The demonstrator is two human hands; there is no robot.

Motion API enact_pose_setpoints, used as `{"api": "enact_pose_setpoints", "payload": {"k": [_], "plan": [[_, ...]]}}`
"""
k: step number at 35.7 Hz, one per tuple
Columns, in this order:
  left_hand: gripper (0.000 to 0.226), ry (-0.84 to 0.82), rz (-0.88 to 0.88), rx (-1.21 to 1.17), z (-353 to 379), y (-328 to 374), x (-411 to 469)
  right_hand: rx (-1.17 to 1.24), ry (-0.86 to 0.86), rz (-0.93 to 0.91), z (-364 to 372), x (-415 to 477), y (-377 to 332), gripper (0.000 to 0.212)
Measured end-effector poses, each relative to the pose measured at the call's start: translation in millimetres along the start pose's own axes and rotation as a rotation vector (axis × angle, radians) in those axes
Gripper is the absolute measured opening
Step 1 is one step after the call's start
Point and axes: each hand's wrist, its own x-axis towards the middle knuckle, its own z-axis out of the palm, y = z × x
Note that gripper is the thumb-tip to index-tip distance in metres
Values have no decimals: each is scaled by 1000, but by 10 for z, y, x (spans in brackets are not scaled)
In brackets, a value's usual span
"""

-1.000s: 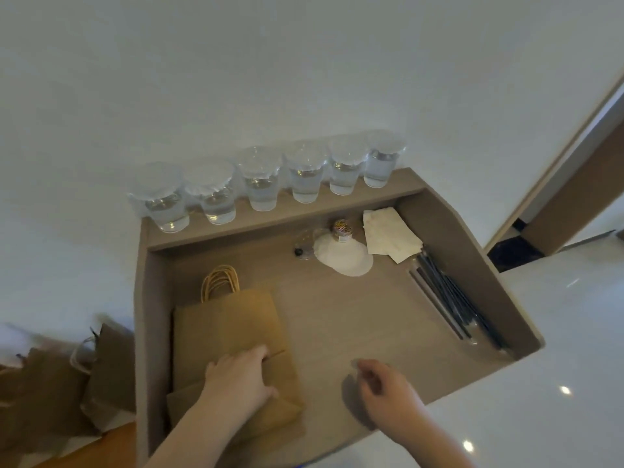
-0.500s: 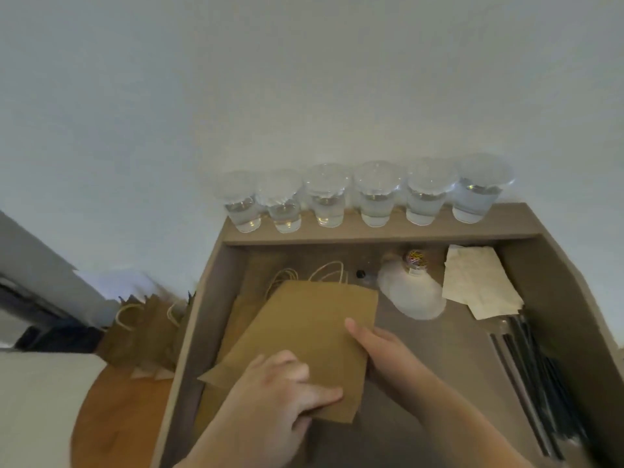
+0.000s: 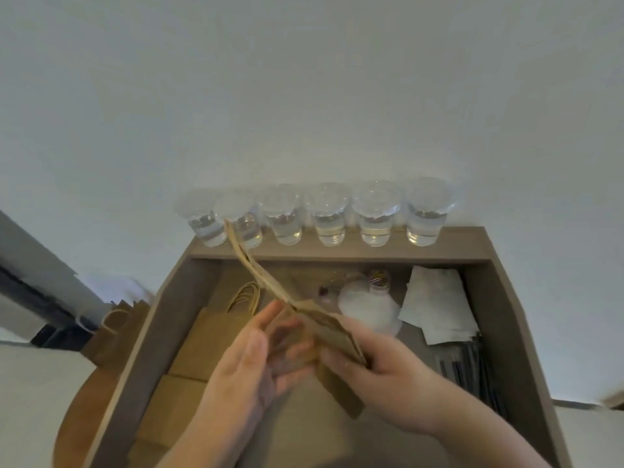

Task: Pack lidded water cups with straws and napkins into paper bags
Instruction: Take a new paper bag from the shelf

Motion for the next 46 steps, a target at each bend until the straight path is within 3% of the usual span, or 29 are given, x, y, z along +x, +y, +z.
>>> {"api": "enact_pose_setpoints", "payload": {"k": [3,5,10,15,18,21,26,31,33,36,40,44,46], "plan": [[124,3,-47,-113,176,53,38,-204,-94,-84,-119,-193,15,82],[106,7,-59,-55,267,38,98,-149,-104,-60,-190,-283,24,93],[72,-205,-152,72,497,54,149,117,129,73,-248,-370,-25,63],[47,-310,-185,246,680,107,179,108,276,101,-204,-383,-78,67],[23,-352,-72,557,690,190,169,20,300,150,-135,-385,-98,72],[33,-327,-17,838,593,261,185,-57,325,158,-25,-353,-159,55],[24,-286,99,1037,462,283,203,-165,451,297,189,-199,-217,32],[19,-267,30,1169,152,402,365,-404,378,510,168,-187,-283,21],[42,-232,28,1226,9,488,437,-448,361,627,72,-247,-307,20],[73,-143,32,1292,-213,580,573,-416,386,739,-94,-304,-317,32],[67,-111,-26,1174,-425,772,713,-364,456,861,-378,-458,-211,37],[59,-111,-62,1157,-651,970,781,-330,455,828,-553,-565,-252,61],[55,-173,-81,1157,-711,1056,737,-321,418,805,-562,-503,-289,62]]}}
